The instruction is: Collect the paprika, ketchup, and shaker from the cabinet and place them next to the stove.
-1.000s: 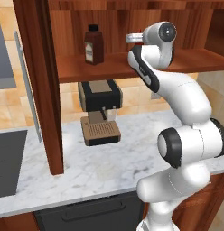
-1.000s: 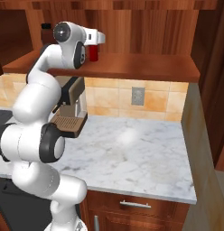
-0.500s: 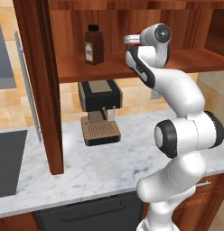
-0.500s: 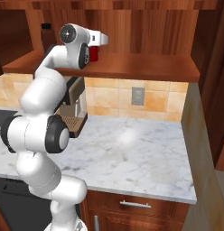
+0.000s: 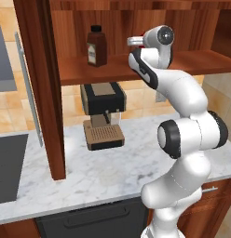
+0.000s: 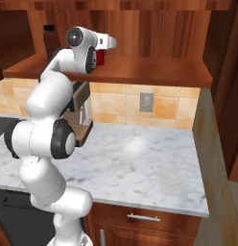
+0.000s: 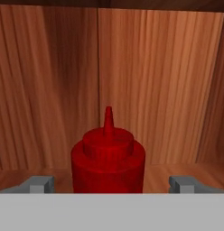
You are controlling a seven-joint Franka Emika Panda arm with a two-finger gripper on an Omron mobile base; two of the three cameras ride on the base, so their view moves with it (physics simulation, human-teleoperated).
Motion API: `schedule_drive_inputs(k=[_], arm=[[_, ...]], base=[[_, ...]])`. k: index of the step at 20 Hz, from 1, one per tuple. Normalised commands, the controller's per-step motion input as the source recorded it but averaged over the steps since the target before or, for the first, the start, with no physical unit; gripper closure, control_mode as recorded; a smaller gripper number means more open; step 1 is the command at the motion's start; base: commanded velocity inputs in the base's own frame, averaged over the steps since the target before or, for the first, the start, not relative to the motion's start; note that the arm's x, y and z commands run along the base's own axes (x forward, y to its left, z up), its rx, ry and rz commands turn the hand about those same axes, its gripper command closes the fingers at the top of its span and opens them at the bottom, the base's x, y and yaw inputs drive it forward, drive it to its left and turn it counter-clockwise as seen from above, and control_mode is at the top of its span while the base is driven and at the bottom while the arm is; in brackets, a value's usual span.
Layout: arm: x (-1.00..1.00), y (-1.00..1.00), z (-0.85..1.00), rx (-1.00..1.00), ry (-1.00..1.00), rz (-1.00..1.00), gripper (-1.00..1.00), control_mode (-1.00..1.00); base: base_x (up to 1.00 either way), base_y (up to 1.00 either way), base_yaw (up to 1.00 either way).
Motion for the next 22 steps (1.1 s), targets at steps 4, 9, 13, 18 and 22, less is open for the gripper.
schedule_drive_inputs(k=[4, 9, 13, 18, 22], arm=[[0.14, 0.0, -0.01, 0.0, 0.0, 0.0, 1.0, -1.0], [0.09, 0.0, 0.0, 0.0, 0.0, 0.0, 1.0, -1.0], [0.0, 0.0, 0.0, 0.0, 0.0, 0.0, 1.0, -1.0], [-0.02, 0.0, 0.0, 0.0, -0.02, 0.0, 1.0, -1.0], [-0.17, 0.0, -0.01, 0.0, -0.06, 0.0, 1.0, -1.0]], base=[[0.0, 0.0, 0.0], [0.0, 0.0, 0.0], [0.0, 0.0, 0.0], [0.0, 0.0, 0.0], [0.0, 0.0, 0.0]])
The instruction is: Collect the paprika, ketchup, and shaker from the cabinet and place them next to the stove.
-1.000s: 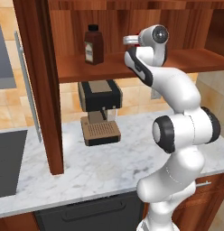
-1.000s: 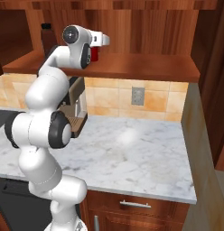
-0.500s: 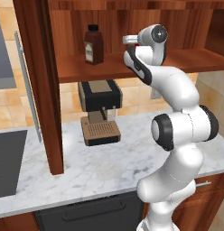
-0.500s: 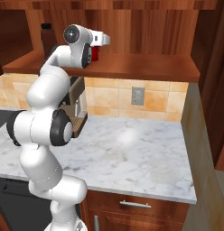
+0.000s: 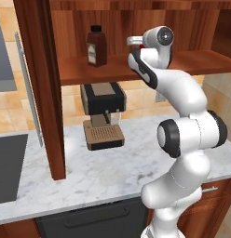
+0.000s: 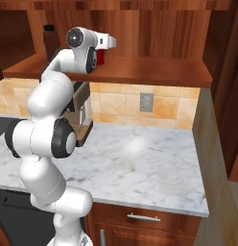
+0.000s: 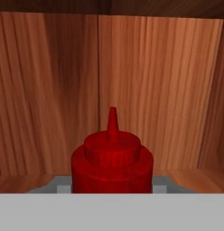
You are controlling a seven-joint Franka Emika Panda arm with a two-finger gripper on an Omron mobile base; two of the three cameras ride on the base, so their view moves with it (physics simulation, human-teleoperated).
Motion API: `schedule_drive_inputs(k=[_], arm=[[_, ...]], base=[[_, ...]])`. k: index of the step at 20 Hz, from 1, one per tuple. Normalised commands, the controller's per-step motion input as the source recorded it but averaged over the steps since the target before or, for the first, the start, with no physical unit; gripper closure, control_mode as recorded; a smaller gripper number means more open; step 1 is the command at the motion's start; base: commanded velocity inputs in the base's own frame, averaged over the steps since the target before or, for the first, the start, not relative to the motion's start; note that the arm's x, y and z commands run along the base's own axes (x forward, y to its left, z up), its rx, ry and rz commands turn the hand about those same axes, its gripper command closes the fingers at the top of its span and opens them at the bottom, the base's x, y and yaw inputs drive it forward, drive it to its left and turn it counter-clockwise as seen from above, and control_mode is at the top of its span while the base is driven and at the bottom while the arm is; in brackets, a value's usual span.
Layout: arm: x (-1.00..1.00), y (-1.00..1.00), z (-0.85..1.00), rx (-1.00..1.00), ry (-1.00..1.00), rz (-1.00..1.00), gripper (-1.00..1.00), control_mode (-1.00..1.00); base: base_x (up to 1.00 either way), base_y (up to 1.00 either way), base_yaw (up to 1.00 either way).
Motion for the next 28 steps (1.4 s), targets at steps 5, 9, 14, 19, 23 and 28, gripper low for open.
schedule_drive_inputs(k=[5, 9, 14, 19, 23, 28], arm=[[0.0, 0.0, -0.01, 0.0, 0.0, 0.0, 1.0, -1.0], [-0.11, 0.0, -0.11, 0.0, -0.04, 0.0, 1.0, -1.0], [-0.6, 0.0, 0.0, -0.02, -0.11, 0.02, 1.0, -1.0], [-0.96, 0.0, 0.06, -0.01, -0.04, 0.03, 1.0, -1.0], [-0.99, -0.03, 0.31, -0.05, -0.02, 0.06, 1.0, -1.0], [-0.91, -0.08, 0.4, -0.07, 0.0, 0.07, 1.0, -1.0]], base=[[0.0, 0.0, 0.0], [0.0, 0.0, 0.0], [0.0, 0.0, 0.0], [0.0, 0.0, 0.0], [0.0, 0.0, 0.0], [0.0, 0.0, 0.0]])
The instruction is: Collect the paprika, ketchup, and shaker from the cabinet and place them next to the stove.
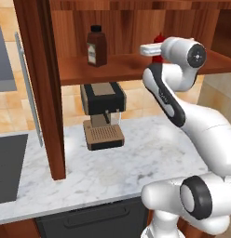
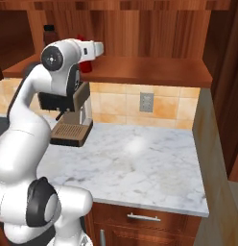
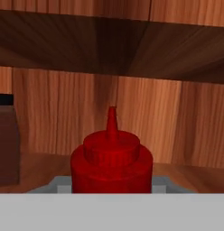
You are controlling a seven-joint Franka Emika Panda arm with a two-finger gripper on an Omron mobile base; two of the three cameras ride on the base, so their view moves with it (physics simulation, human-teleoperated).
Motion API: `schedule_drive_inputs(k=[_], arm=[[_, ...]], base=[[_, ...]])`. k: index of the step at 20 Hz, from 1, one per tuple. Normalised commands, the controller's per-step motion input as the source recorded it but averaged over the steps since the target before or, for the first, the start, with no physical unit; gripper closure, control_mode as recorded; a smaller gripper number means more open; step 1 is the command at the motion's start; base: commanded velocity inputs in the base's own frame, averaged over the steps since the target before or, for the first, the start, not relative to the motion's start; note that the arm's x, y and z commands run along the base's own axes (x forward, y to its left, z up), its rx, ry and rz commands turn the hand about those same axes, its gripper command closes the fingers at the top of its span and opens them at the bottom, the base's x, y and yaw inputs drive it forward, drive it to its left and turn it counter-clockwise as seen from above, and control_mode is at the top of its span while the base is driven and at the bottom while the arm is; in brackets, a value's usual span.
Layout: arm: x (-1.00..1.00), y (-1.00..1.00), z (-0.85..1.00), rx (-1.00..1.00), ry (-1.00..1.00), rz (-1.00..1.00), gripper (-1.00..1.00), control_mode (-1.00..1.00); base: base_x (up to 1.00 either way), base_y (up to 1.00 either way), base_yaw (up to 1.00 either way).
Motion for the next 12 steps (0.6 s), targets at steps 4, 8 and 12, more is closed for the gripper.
schedule_drive_inputs(k=[4, 8, 12], arm=[[-0.93, -0.16, 0.03, -0.07, 0.0, 0.13, 1.0, -1.0], [-0.99, -0.14, 0.0, -0.05, 0.0, 0.16, 1.0, -1.0], [-1.0, -0.02, 0.0, -0.01, -0.02, 0.09, 1.0, -1.0]], base=[[0.0, 0.0, 0.0], [0.0, 0.0, 0.0], [0.0, 0.0, 0.0]])
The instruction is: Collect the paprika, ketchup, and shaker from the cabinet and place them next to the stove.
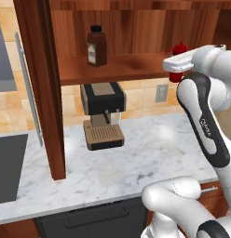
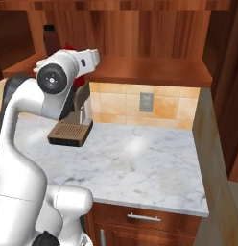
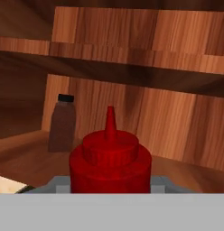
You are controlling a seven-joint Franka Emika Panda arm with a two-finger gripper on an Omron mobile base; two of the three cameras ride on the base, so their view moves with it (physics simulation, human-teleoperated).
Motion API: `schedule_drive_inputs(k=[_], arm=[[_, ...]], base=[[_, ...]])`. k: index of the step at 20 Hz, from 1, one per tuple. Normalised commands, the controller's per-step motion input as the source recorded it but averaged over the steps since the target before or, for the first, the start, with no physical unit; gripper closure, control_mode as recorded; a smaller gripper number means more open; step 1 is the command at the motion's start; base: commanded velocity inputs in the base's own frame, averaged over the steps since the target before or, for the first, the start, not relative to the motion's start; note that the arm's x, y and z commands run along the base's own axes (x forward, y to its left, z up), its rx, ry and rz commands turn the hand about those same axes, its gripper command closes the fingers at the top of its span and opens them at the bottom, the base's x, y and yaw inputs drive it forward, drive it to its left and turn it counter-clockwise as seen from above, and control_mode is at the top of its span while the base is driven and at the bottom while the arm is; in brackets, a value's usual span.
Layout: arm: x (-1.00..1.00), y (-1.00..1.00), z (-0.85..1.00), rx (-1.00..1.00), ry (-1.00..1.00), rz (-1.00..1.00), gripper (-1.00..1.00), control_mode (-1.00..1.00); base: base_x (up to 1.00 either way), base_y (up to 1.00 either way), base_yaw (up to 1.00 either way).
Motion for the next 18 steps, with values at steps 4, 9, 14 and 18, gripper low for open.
schedule_drive_inputs(k=[4, 9, 14, 18], arm=[[-1.0, 0.0, 0.0, 0.0, -0.02, 0.07, 1.0, -1.0], [-0.99, 0.0, -0.02, 0.0, -0.02, 0.08, 1.0, -1.0], [-0.82, 0.0, -0.04, 0.0, -0.01, 0.05, 1.0, -1.0], [-0.48, 0.0, -0.06, 0.0, 0.0, 0.0, 1.0, -1.0]], base=[[0.0, 0.0, 0.0], [0.0, 0.0, 0.0], [0.0, 0.0, 0.0], [0.0, 0.0, 0.0]])
